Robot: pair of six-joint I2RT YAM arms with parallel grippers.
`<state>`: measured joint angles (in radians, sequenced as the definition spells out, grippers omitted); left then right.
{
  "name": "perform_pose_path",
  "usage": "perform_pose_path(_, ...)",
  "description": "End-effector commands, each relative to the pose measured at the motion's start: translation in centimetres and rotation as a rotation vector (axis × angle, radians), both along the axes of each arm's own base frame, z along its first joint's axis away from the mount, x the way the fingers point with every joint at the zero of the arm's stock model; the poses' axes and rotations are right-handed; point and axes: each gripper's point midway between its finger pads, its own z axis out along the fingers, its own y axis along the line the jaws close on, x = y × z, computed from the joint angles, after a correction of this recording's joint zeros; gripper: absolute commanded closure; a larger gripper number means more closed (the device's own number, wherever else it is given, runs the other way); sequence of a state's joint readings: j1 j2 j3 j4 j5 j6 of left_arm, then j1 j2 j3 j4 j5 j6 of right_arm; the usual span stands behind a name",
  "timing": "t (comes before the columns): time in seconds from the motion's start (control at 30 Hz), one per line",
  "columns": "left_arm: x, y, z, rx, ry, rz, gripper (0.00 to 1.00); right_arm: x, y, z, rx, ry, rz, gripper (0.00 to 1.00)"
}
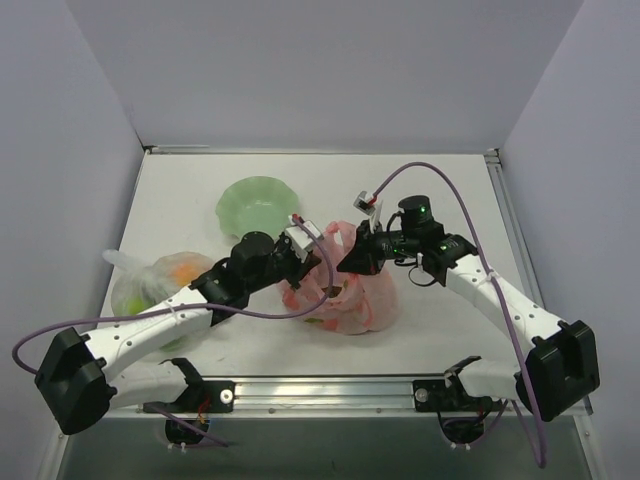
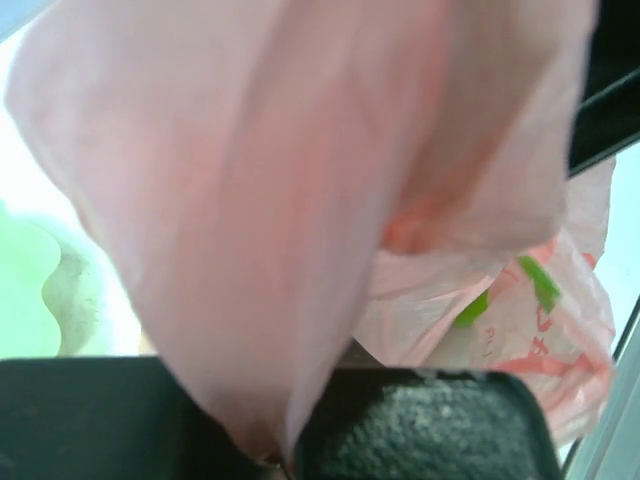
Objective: Place the fake fruits into the plastic bag and tie a complex knot
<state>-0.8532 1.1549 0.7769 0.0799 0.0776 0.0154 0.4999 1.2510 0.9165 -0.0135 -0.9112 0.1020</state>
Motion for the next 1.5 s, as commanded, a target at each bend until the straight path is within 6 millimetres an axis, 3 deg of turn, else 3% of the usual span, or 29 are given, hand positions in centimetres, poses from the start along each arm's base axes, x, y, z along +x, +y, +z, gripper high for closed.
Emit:
perform_pose_path(0.0, -0.3, -0.1, 3.8, -0.092, -0.079, -0.084, 1.00, 0.5, -1.2, 1.3, -0.017, -0.063, -0.004, 1.00)
perform_pose_path(0.1, -2.7, -0.1, 4.4, -0.118, -0.080, -0.198, 1.00, 1.5, -1.6, 1.0, -0.070, -0.106, 0.010, 1.00)
perform_pose_path(0.17, -4.3, -0.4, 4.4, -0.139, -0.062, -0.266, 1.00, 2.6, -0.8, 2.8, -0.070, -0.127, 0.032, 1.00)
perform_pose_path(0.2, -4.6, -0.6, 4.4, -0.147, -0.049, -0.272, 1.00, 2.4, -0.6, 2.0, -0.081, -0.096, 0.039, 1.00)
perform_pose_path(0.23, -4.7, -0.7, 4.4, -0.154, -0.035, -0.275, 1.00, 3.0, -0.2, 3.1, -0.078, -0.112, 0.034, 1.00)
perform_pose_path(0.3, -4.4, -1.2, 4.2, -0.169, 0.008, -0.257, 1.00, 2.4, 0.5, 3.0, -0.085, -0.075, 0.040, 0.94)
perform_pose_path(0.33, -4.2, -1.3, 4.2, -0.172, 0.014, -0.251, 1.00, 2.4, 0.4, 3.1, -0.085, -0.066, 0.026, 0.77)
perform_pose_path(0.4, -3.4, -1.5, 4.1, -0.178, 0.030, -0.220, 1.00, 1.8, -0.8, 2.9, -0.090, -0.018, -0.010, 0.57)
perform_pose_path(0.5, -2.5, -1.6, 4.4, -0.186, 0.038, -0.194, 1.00, 1.1, -3.9, 1.7, -0.113, 0.011, -0.072, 0.19)
perform_pose_path(0.53, -2.4, -1.6, 4.3, -0.186, 0.040, -0.189, 1.00, 0.9, -4.6, 1.3, -0.128, 0.012, -0.093, 0.00)
perform_pose_path(0.63, -2.2, -1.5, 4.0, -0.185, 0.058, -0.174, 1.00, 0.9, -7.6, 0.7, -0.181, 0.025, -0.232, 0.00)
perform_pose_path(0.67, -2.0, -1.5, 4.0, -0.184, 0.064, -0.161, 1.00, 0.7, -8.6, 0.6, -0.194, 0.031, -0.296, 0.00)
perform_pose_path(0.77, -2.0, -1.5, 4.0, -0.185, 0.078, -0.151, 1.00, -0.6, -9.5, 1.5, -0.172, 0.024, -0.359, 0.00)
perform_pose_path(0.93, -2.1, -1.6, 3.7, -0.183, 0.089, -0.160, 1.00, -3.9, -8.7, 1.3, -0.093, -0.013, -0.204, 0.04)
perform_pose_path(1.13, -2.7, -2.0, 4.2, -0.204, 0.099, -0.198, 1.00, -3.2, -7.4, -0.1, -0.074, -0.061, -0.066, 0.08)
perform_pose_path(1.17, -2.7, -2.1, 4.3, -0.211, 0.105, -0.201, 1.00, -2.9, -7.2, -0.8, -0.073, -0.045, -0.055, 0.17)
perform_pose_path(1.2, -2.8, -2.2, 4.4, -0.214, 0.112, -0.204, 1.00, -2.1, -6.6, -0.4, -0.047, -0.067, -0.063, 0.47)
perform_pose_path(1.23, -3.1, -2.4, 4.5, -0.224, 0.126, -0.220, 1.00, -1.4, -6.2, -0.6, -0.040, -0.057, -0.075, 0.64)
perform_pose_path(1.3, -3.4, -2.8, 4.9, -0.240, 0.128, -0.248, 1.00, 0.3, -5.1, 0.7, 0.002, -0.046, -0.137, 0.98)
perform_pose_path(1.47, -4.4, -4.1, 5.8, -0.280, 0.142, -0.339, 1.00, 2.7, -2.7, 2.8, 0.059, 0.017, -0.222, 1.00)
